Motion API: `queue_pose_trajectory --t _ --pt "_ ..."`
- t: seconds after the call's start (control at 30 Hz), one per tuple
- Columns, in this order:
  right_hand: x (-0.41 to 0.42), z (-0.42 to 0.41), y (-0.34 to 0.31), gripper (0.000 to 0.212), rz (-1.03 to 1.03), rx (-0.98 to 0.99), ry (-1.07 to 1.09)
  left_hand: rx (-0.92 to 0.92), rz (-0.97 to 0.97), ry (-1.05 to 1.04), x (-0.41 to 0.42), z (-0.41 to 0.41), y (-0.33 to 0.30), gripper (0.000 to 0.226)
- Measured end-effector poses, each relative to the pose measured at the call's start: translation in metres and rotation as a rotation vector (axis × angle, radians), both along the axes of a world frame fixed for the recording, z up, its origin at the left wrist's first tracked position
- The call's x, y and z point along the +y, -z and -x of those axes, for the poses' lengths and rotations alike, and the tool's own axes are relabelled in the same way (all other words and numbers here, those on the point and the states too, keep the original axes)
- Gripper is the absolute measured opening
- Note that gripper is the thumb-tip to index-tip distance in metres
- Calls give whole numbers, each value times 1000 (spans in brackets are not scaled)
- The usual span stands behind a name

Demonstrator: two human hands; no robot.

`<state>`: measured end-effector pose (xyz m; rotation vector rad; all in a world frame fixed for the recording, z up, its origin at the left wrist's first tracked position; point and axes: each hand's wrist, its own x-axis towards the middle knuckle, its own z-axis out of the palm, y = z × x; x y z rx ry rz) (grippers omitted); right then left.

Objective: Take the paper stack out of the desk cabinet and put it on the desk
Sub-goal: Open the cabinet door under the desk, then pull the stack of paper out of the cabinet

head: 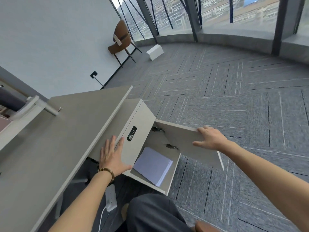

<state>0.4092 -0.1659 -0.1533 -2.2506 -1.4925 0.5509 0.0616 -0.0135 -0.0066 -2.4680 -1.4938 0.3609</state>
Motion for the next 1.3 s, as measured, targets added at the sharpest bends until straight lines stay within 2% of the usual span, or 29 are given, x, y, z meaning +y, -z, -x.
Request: queue_pose_trajectory --t 0.17,0.3,0.53,0.73,0.87,0.93,0.97,1.1,1.23,1.3 --pt "24 6 3 106 105 -231 53 -8 -76 38 1 5 7 128" --pt "41 4 5 117 145 -309 90 -15 -148 57 3 6 15 126" --pt "60 -4 9 112 145 -310 142 -49 -263 83 8 7 31 121" --pt "80 21 -1 107 157 -283 35 -46 -225 133 4 11 30 89" --pt "88 56 -9 97 129 -195 -34 -148 -227 340 -8 20 46 59" --pt "91 72 -9 91 110 -139 -71 -171 -153 448 -16 21 60 50" --pt "93 79 -8 89 95 -115 -94 -191 -75 438 -20 20 68 48" --pt "110 108 6 81 65 -60 -179 -259 268 155 -15 14 113 49" --pt "137 127 41 67 128 8 -217 -386 433 -19 1 -1 171 55" --pt "153 131 66 72 149 42 -226 -445 499 -116 15 -8 205 60"
